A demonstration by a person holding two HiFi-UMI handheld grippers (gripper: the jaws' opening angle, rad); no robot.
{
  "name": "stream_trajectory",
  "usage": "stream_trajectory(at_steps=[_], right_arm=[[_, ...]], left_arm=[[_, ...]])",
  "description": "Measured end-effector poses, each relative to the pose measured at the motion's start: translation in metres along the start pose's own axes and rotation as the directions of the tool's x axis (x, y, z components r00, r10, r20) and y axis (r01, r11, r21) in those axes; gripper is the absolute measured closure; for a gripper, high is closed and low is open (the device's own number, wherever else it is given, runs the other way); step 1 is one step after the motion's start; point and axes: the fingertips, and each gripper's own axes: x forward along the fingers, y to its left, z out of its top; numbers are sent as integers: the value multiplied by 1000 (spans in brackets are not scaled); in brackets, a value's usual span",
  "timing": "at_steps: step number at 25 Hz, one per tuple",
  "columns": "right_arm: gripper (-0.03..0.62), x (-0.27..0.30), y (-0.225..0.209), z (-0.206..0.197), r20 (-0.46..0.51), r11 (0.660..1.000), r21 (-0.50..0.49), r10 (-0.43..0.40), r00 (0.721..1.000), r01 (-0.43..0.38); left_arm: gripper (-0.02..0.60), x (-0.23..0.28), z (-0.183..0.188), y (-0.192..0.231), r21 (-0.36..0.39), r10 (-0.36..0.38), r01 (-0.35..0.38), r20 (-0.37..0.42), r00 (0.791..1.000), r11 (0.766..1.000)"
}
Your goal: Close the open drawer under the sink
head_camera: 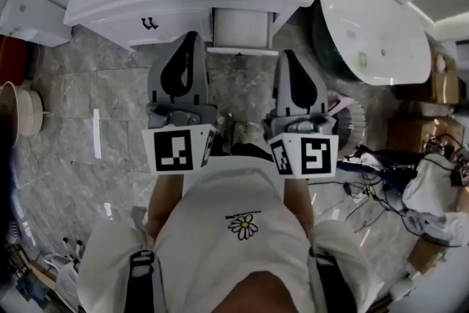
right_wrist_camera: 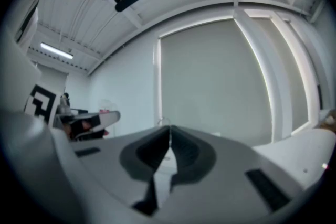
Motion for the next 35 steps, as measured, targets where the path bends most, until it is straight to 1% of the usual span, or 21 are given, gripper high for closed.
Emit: stream_trajectory(at_steps=[4, 8, 11, 17, 23, 26, 28, 32, 35], right_arm=[[563, -1, -16, 10, 36, 1000, -17, -24, 999, 25], [564, 0, -24, 18, 75, 998, -13, -59, 995, 60], [565, -1, -27, 20, 96, 997, -21, -76, 992, 79], [565, 9, -29, 16, 98, 998, -12, -64, 993, 65], [564, 26, -31, 6, 101, 999, -24, -41, 994, 44], [564, 44, -42, -10, 101, 998, -21, -52, 994, 54], [564, 58, -49, -30, 100, 997, -17, -70, 993, 72], [565, 81, -59, -86, 85, 996, -12, -88, 992, 90], [564, 86, -64, -132, 63, 994, -39, -102, 993, 104]], left_arm=[[561, 2, 5, -6, 45, 19, -19, 10, 1000, 999], [561, 3, 10, -1, 38, 46, -48, 37, 998, 998], [561, 1, 11, 2, 47, 66, -68, 41, 997, 997], [561, 5, 8, 11, 61, 89, -91, 41, 995, 994], [561, 26, -3, 22, 84, 99, -104, 64, 993, 991], [561, 46, -23, 25, 91, 91, -96, 64, 994, 991], [561, 57, -43, 28, 76, 85, -90, 65, 994, 993], [561, 67, -102, 36, 50, 94, -98, 65, 993, 994], [561, 63, -154, 34, 41, 93, -94, 29, 995, 995]])
